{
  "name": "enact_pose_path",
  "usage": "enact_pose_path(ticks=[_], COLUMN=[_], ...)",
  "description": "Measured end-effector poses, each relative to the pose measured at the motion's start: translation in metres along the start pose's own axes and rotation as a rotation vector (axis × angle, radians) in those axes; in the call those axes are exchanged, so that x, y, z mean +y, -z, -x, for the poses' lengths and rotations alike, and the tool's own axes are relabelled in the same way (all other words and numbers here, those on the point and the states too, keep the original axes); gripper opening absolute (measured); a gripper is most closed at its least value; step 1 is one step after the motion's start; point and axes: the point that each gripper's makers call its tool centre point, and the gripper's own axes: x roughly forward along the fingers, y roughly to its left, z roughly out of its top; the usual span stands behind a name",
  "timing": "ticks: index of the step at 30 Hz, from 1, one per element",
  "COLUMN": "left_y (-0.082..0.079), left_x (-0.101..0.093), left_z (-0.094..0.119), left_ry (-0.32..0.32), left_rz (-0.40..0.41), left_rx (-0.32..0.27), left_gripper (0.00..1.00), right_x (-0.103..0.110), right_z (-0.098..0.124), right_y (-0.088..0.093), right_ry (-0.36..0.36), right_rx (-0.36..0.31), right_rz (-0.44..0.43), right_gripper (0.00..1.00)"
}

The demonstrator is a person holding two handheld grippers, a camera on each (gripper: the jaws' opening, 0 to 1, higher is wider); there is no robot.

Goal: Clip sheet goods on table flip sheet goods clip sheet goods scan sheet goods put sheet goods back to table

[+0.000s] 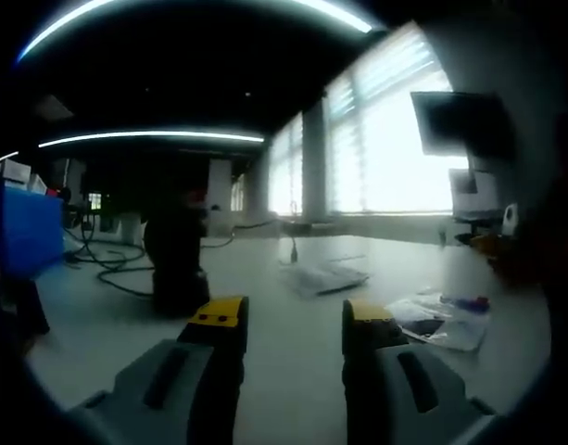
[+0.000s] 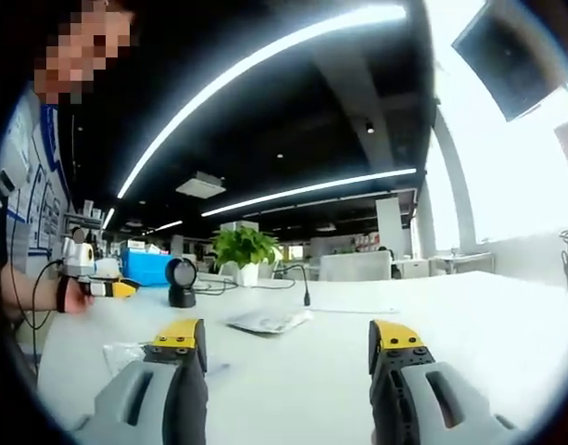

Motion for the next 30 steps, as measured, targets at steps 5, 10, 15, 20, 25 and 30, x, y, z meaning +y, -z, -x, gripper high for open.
enact_pose_path(ticks=[5,10,15,20,25,30], left_y=[0.0,0.0002,0.0002,0.0001,0.0001,0.0], left_x=[0.0007,0.0006,0.0005,0.0007,0.0005,0.0004], left_z=[-0.0001,-0.0004,-0.0005,-0.0003,-0.0003,-0.0003], left_ry=[-0.002,-0.001,-0.001,-0.002,-0.002,0.0], left_rz=[0.0,-0.002,-0.003,-0.005,-0.005,-0.005], left_rx=[-0.001,-0.001,-0.001,-0.001,-0.001,-0.002], left_gripper=[0.33,0.33,0.33,0.33,0.33,0.33], right_x=[-0.0023,-0.0021,-0.003,-0.0024,-0.0024,-0.0017], right_z=[0.0005,0.0004,0.0006,0.0007,0.0009,0.0009], right_y=[-0.0013,-0.0002,-0.0004,-0.0001,-0.0001,0.0011], right_ry=[0.008,0.007,0.009,0.007,0.008,0.006], right_rx=[-0.007,-0.001,-0.002,-0.001,-0.001,0.004], right_rz=[-0.007,0.001,-0.004,-0.001,-0.002,-0.002], right_gripper=[0.64,0.63,0.63,0.63,0.62,0.6])
